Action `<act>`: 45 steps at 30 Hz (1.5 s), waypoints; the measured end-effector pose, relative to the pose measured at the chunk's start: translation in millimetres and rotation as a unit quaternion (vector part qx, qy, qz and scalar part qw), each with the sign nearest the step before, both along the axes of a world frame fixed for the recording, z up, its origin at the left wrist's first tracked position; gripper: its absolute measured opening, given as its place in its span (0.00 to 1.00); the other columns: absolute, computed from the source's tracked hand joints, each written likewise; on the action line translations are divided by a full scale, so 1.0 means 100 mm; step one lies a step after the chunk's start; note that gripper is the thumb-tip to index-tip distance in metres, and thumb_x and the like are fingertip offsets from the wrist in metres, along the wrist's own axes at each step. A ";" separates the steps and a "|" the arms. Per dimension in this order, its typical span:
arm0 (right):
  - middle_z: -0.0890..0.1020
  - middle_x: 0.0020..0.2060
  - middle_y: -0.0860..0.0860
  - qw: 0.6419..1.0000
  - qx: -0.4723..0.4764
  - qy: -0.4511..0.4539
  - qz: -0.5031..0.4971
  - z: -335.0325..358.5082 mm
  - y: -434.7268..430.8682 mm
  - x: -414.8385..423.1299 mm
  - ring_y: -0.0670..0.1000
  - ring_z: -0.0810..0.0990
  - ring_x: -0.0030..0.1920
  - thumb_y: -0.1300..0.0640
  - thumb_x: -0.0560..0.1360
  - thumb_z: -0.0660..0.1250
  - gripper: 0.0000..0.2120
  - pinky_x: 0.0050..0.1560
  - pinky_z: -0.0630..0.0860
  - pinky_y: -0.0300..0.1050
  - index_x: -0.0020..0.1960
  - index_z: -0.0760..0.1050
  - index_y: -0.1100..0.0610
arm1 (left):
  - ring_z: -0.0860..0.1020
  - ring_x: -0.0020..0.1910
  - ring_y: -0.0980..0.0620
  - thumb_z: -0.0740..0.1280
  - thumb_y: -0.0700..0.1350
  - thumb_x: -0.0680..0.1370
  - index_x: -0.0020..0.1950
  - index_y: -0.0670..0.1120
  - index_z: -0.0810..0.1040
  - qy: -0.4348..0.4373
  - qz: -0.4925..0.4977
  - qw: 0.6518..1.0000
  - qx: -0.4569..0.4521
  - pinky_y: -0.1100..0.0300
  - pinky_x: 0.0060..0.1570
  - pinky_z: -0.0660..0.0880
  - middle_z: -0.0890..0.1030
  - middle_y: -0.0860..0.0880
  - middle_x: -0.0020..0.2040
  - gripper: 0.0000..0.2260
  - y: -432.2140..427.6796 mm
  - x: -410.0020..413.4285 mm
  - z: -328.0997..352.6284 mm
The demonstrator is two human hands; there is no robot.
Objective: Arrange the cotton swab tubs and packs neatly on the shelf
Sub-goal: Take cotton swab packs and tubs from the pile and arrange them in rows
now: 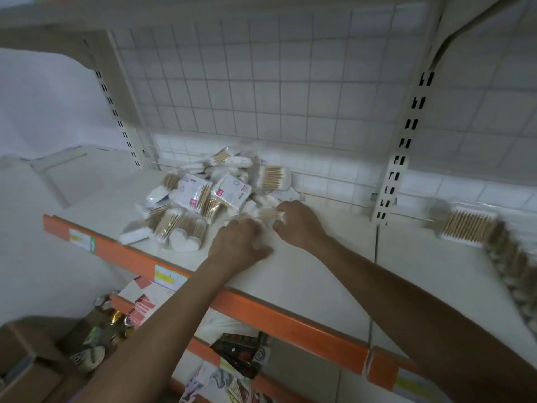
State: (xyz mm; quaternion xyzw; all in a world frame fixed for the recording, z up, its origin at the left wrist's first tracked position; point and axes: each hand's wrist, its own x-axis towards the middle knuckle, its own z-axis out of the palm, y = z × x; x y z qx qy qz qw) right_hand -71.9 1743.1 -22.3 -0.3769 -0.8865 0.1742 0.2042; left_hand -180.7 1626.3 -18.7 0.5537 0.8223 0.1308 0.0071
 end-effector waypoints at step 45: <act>0.76 0.57 0.52 0.951 0.104 -0.233 -0.172 0.62 0.94 3.06 0.54 0.68 0.60 0.60 0.74 0.63 0.16 0.56 0.73 0.47 0.62 0.72 0.55 | 0.79 0.43 0.47 0.69 0.37 0.74 0.45 0.44 0.70 -0.347 -0.165 0.911 0.152 0.55 0.48 0.75 0.76 0.49 0.41 0.08 1.74 2.74 -0.21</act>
